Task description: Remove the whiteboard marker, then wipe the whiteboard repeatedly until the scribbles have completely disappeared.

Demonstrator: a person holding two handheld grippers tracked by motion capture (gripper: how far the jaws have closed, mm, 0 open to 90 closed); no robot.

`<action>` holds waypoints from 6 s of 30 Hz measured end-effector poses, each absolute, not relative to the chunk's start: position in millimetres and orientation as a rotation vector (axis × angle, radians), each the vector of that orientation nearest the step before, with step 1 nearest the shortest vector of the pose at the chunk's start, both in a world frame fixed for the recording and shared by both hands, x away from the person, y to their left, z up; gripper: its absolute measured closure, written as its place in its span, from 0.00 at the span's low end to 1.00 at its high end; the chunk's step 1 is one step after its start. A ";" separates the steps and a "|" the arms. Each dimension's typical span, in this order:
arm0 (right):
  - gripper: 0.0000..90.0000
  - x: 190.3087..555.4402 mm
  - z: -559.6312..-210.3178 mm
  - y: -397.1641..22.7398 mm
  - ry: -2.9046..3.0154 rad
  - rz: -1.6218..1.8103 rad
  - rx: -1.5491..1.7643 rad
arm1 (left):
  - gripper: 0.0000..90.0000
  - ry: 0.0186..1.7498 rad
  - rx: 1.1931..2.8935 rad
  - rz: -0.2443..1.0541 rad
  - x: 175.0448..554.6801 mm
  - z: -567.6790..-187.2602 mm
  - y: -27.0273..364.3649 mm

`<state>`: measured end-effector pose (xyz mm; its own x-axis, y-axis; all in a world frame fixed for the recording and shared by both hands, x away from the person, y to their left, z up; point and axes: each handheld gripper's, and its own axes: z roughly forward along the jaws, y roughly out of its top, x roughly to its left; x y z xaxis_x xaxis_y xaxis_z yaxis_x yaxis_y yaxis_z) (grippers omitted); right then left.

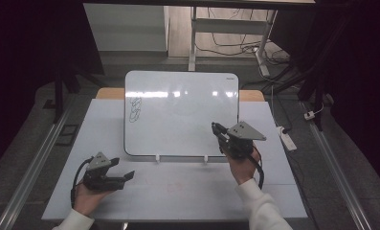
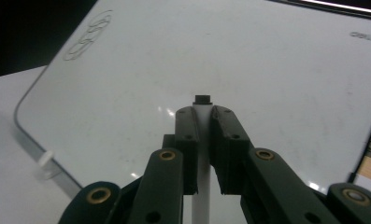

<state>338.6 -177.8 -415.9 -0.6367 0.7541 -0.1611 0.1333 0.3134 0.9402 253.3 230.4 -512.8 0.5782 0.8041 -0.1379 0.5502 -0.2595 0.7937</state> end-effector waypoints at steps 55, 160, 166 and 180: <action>0.90 295.6 -423.8 -111.2 2.080 1.502 0.509 | 0.62 0.750 1.890 -0.028 316.4 -472.7 77.1; 0.48 302.7 -504.3 -300.6 2.280 1.182 0.832 | 0.86 1.062 1.550 0.533 411.2 -420.4 252.3; 0.48 302.9 -504.8 -300.5 2.281 1.180 0.835 | 0.86 1.054 1.561 0.556 433.4 -417.6 251.9; 0.48 302.8 -505.7 -296.9 2.298 1.176 0.812 | 0.86 1.048 1.575 0.563 443.7 -420.9 247.0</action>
<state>302.8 -296.9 -505.7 -0.7351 0.6690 -0.1096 0.3027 0.4686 0.8299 443.7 247.0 -420.9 0.4941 0.8523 -0.1716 0.3277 0.0003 0.9448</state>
